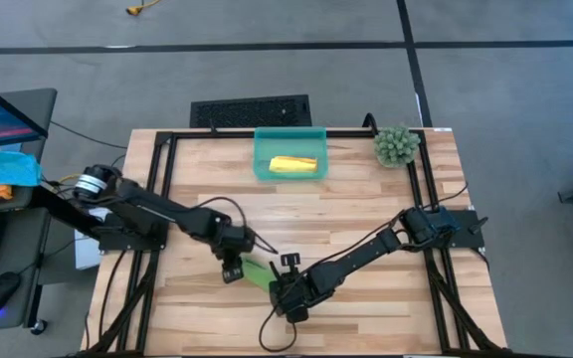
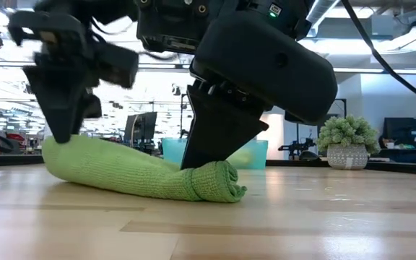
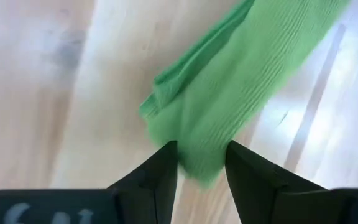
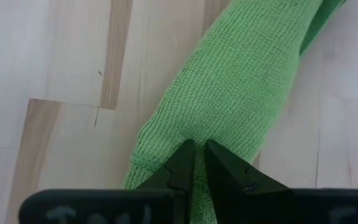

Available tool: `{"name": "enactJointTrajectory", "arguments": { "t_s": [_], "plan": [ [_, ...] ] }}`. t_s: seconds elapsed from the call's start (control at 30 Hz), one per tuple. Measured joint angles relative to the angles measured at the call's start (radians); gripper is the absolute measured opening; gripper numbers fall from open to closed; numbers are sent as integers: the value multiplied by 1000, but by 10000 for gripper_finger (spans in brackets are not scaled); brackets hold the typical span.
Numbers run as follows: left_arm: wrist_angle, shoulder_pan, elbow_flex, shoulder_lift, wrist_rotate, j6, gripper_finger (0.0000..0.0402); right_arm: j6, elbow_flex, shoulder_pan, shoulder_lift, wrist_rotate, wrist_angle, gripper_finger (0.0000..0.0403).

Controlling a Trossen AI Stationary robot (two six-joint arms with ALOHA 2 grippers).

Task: Roll microfiber towels into tight, uniform cylinder then place into a basket
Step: Roll the green microfiber towel

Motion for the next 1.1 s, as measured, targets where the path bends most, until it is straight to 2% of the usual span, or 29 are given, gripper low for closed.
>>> {"name": "enactJointTrajectory", "arguments": {
  "t_s": [0.2,0.37,0.63,0.87,1.1],
  "plan": [
    [-39,-123,0,-75,-195,3,122,0,-1,0,0,-2,-8,65],
    [29,-229,2,-72,-315,83,122,0,-1,0,0,-3,-8,65],
    [214,-294,5,-3,-331,225,122,0,-1,0,0,-3,-8,65],
    [195,-272,5,59,-376,235,122,0,-1,0,0,-5,-8,65],
    [175,-229,5,59,-417,221,122,0,-1,0,0,-5,-8,65]
  ]
}}
